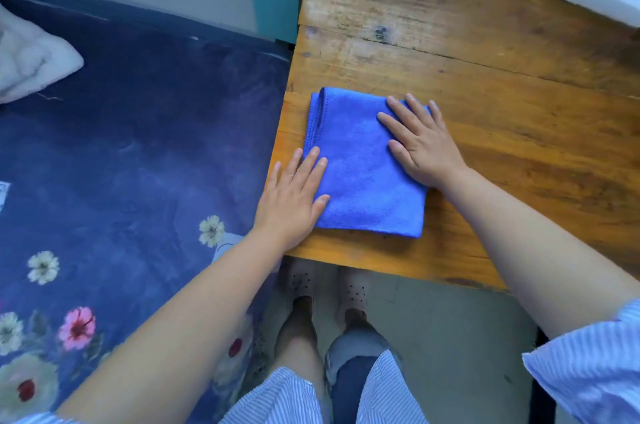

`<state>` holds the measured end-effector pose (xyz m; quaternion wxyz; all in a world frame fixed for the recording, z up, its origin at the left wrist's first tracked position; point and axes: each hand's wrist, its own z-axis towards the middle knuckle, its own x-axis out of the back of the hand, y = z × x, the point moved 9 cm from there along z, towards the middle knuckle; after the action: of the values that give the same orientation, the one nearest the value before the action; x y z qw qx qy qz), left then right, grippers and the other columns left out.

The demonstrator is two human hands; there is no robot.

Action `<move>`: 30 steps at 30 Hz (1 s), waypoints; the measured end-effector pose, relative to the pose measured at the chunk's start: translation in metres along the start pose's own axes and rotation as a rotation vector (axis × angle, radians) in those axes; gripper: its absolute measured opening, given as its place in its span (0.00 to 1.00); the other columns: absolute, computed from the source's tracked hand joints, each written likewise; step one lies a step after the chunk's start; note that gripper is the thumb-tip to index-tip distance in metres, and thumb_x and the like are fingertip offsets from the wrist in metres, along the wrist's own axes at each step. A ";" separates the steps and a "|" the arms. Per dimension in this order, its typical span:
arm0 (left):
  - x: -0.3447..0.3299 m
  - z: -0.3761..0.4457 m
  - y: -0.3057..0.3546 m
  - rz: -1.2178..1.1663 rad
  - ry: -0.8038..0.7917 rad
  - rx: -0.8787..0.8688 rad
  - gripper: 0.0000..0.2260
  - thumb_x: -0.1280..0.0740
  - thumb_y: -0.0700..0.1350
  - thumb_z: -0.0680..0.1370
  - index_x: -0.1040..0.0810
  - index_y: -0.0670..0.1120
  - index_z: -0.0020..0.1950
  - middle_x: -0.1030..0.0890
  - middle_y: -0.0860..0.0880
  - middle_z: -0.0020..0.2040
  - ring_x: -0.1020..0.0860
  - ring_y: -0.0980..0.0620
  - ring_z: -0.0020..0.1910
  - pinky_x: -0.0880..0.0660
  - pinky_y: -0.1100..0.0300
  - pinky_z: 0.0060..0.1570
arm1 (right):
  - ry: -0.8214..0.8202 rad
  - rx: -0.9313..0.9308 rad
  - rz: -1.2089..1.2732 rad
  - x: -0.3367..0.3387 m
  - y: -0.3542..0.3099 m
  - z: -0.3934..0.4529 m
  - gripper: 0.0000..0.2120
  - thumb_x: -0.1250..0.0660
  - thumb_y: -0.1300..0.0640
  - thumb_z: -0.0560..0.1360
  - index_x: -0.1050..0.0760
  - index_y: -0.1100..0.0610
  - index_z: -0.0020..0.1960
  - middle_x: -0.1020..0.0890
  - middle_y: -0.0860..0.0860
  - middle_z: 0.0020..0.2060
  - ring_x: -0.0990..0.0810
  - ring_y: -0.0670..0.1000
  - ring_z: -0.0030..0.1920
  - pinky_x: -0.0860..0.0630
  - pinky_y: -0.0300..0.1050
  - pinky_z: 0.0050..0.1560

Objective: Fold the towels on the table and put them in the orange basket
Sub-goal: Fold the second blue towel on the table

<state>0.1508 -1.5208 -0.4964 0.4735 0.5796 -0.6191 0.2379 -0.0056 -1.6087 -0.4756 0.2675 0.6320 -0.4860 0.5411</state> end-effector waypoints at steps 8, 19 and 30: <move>-0.002 0.000 -0.002 -0.054 0.039 0.041 0.40 0.70 0.59 0.66 0.54 0.46 0.76 0.56 0.50 0.77 0.57 0.50 0.77 0.60 0.53 0.74 | 0.068 -0.319 0.069 0.013 0.068 -0.020 0.32 0.56 0.47 0.73 0.46 0.60 0.74 0.47 0.56 0.75 0.53 0.59 0.76 0.57 0.59 0.73; 0.038 -0.026 0.055 -0.143 0.486 -0.107 0.16 0.42 0.44 0.70 0.19 0.37 0.47 0.18 0.39 0.49 0.28 0.46 0.52 0.22 0.49 0.47 | 0.198 0.272 -0.006 -0.009 -0.051 -0.118 0.27 0.26 0.60 0.53 0.22 0.60 0.52 0.17 0.60 0.50 0.18 0.60 0.49 0.21 0.52 0.47; 0.011 -0.024 0.057 -0.131 0.307 -0.050 0.27 0.21 0.38 0.53 0.19 0.38 0.52 0.18 0.41 0.50 0.18 0.40 0.47 0.22 0.46 0.44 | 0.154 0.314 -0.147 -0.008 -0.057 -0.094 0.15 0.47 0.68 0.62 0.22 0.60 0.34 0.19 0.53 0.32 0.21 0.55 0.31 0.27 0.39 0.24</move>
<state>0.1063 -1.4933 -0.4621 0.5915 0.5634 -0.5060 0.2768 0.0067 -1.5025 -0.4465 0.2407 0.6567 -0.3260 0.6360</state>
